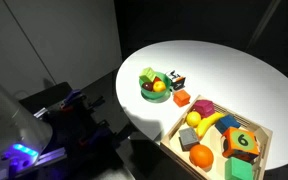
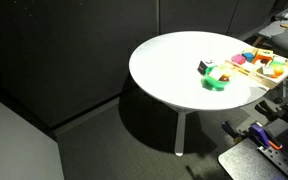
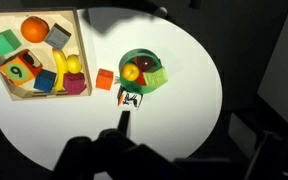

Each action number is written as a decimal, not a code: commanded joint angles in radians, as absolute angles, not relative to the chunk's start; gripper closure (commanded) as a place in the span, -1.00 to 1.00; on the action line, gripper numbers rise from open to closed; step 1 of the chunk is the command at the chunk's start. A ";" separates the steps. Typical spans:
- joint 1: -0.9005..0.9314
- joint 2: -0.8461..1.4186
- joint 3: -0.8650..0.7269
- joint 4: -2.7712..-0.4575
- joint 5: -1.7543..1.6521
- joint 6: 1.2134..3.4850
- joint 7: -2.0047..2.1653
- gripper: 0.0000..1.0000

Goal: Remove the yellow block from the green bowl and put it on the table

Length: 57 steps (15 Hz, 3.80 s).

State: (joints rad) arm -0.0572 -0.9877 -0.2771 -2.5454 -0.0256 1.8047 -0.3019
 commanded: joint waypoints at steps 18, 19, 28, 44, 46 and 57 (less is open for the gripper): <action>-0.033 -0.720 -0.178 -2.469 0.032 1.945 -0.195 -1.00; -0.033 -0.690 -0.165 -2.453 0.032 1.942 -0.178 -1.00; -0.034 -0.414 -0.078 -2.244 0.023 1.900 -0.072 -1.00; -0.044 -0.056 -0.061 -2.061 -0.007 1.920 -0.051 -1.00; -0.047 -0.038 -0.063 -2.077 -0.005 1.980 -0.047 -1.00; -0.060 0.025 -0.069 -2.101 0.007 2.072 -0.066 -1.00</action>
State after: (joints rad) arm -0.0564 0.0248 -0.0717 -2.1023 0.0072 2.0735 -0.0661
